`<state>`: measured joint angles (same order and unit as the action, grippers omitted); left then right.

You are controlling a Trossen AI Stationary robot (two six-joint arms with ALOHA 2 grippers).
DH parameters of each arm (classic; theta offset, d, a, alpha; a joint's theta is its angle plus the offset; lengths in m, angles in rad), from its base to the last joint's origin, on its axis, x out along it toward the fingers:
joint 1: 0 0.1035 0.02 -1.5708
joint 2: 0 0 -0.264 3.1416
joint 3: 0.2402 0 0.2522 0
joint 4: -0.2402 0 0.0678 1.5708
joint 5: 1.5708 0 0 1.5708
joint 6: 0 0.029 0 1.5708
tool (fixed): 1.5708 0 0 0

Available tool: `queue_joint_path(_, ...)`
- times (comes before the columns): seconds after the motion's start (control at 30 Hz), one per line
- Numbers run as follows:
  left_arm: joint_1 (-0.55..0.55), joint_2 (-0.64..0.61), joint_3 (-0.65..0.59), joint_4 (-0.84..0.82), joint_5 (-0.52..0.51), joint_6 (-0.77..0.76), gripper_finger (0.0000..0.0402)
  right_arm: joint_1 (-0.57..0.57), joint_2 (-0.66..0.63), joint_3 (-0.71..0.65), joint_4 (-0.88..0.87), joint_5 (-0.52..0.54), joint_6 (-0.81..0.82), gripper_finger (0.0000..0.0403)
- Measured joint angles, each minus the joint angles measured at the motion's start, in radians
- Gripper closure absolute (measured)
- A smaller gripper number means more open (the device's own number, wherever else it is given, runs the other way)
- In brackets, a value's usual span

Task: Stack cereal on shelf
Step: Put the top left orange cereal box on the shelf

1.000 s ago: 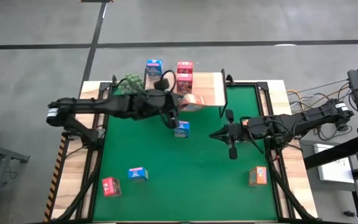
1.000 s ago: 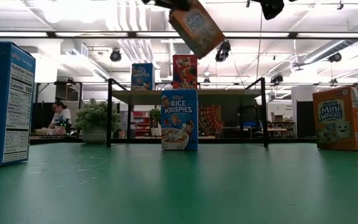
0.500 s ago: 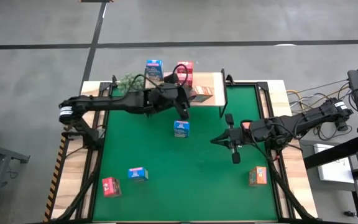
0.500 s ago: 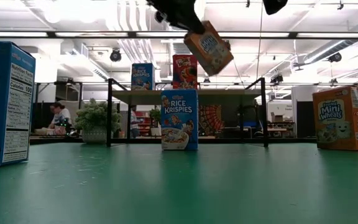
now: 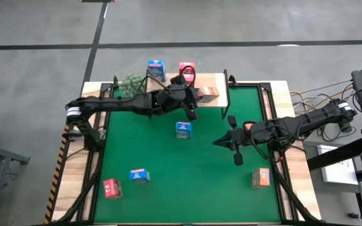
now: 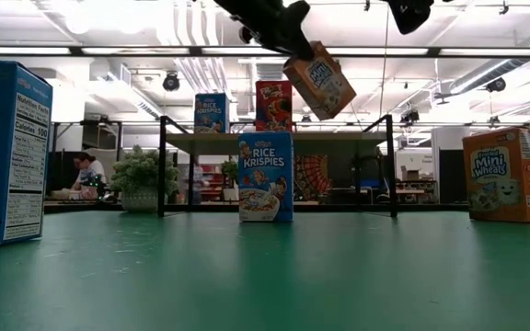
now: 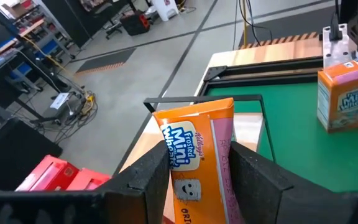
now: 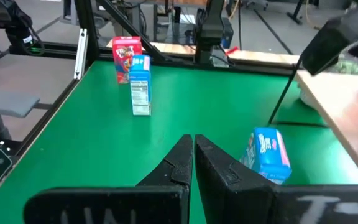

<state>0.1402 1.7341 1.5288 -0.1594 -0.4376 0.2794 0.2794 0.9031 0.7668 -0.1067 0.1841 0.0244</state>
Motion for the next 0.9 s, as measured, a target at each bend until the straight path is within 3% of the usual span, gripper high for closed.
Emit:
queue_joint_path(0.2, 0.001, 0.020, 0.016, 0.002, 0.001, 0.004, 0.0263, -0.001, 0.000, -0.002, -0.008, 0.007, 0.019, 0.0394)
queue_joint_path(0.37, -0.012, 0.011, 0.016, -0.046, 0.002, 0.027, 0.0263, -0.001, -0.005, 0.022, -0.040, 0.166, 0.101, 0.0394)
queue_joint_path(0.67, -0.101, -0.007, 0.084, -0.326, 0.004, 0.053, 0.0263, -0.002, 0.016, 0.190, -0.234, 0.202, 0.126, 0.0392)
queue_joint_path(0.77, -0.137, -0.009, 0.102, -0.397, 0.008, 0.072, 0.0263, -0.003, 0.033, 0.260, -0.322, 0.209, 0.126, 0.0375)
queue_joint_path(0.9, -0.159, -0.009, 0.107, -0.414, 0.008, 0.086, 0.0263, -0.010, 0.077, 0.335, -0.377, 0.213, 0.101, 0.0324)
